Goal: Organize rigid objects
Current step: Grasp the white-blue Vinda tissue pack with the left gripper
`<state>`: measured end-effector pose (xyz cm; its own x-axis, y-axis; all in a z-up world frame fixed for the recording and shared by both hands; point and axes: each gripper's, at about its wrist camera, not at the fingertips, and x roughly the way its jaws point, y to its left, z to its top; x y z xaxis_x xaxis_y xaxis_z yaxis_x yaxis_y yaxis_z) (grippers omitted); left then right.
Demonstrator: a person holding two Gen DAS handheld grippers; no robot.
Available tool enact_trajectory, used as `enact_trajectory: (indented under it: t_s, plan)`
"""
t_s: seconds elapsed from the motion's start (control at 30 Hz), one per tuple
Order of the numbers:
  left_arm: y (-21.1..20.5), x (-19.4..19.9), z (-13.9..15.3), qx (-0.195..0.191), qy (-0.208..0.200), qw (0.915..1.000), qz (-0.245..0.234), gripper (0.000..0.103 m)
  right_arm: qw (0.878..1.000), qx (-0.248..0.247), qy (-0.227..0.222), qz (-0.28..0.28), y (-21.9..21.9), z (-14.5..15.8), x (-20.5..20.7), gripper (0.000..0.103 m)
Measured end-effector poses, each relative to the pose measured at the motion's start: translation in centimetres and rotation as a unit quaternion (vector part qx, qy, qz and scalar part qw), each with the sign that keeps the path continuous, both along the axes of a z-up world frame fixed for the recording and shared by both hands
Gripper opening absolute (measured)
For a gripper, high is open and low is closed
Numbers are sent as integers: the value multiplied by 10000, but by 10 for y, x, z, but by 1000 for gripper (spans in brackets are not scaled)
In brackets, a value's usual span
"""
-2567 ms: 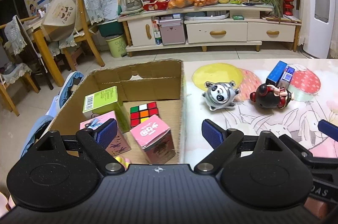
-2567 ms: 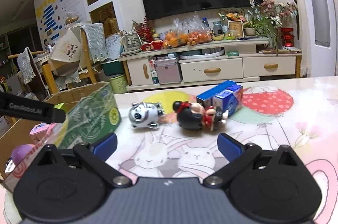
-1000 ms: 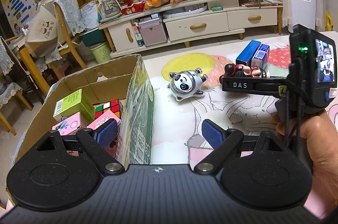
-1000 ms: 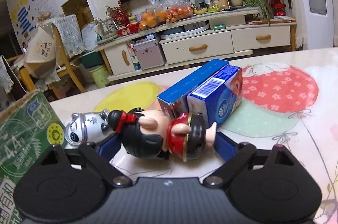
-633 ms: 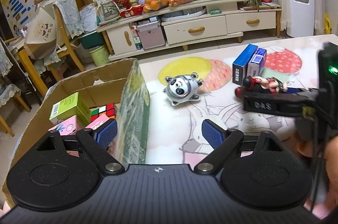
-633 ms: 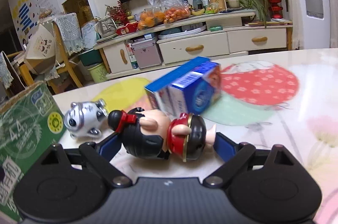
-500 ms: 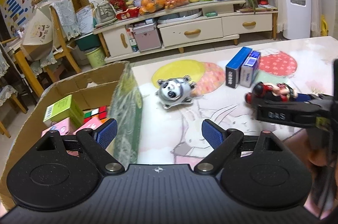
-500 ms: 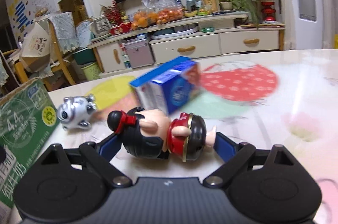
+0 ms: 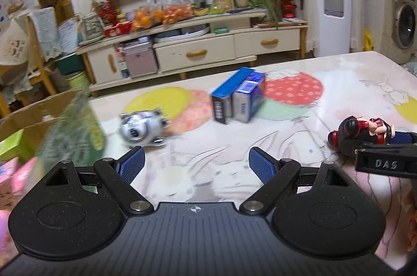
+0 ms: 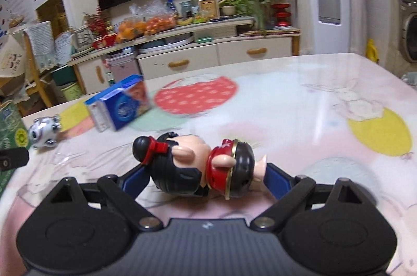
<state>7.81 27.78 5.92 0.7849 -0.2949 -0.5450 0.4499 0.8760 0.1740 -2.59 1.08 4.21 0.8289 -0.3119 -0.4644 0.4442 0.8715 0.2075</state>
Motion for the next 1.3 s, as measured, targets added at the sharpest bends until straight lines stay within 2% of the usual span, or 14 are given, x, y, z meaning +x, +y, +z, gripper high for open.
enact_trajectory:
  t_s: [0.2, 0.3, 0.37, 0.47, 0.57, 0.9, 1.0, 1.07, 1.17, 1.3]
  plan:
    - [-33, 19, -21, -87, -30, 9998, -193, 103, 9995, 301, -14, -10, -13, -3, 2, 95]
    - [-49, 34, -25, -371, -53, 9990, -234, 97, 9997, 246, 53, 39, -13, -3, 6, 95]
    - [-60, 48, -28, -534, -15, 9982, -285, 88, 9996, 271, 67, 82, -16, -2, 8, 95]
    - [-76, 65, -32, -691, 54, 9969, -383, 87, 9993, 342, 56, 139, -21, -2, 7, 96]
    - [-87, 78, -35, -761, 66, 9961, -435, 80, 9991, 375, 57, 180, -23, -2, 6, 97]
    - [-103, 93, -43, -799, 170, 9940, -733, 72, 9986, 485, 17, 208, -28, 2, 7, 98]
    - [-104, 96, -42, -763, 237, 9940, -743, 62, 9986, 480, 7, 213, -29, 2, 8, 98]
    - [-103, 96, -40, -716, 206, 9945, -731, 49, 9987, 458, 7, 213, -28, 2, 8, 98]
    - [-108, 97, -41, -572, 246, 9954, -723, 38, 9989, 420, -4, 205, -26, 2, 9, 98]
    - [-113, 92, -42, -379, 165, 9969, -668, 28, 9989, 382, -45, 261, -24, 1, 8, 95]
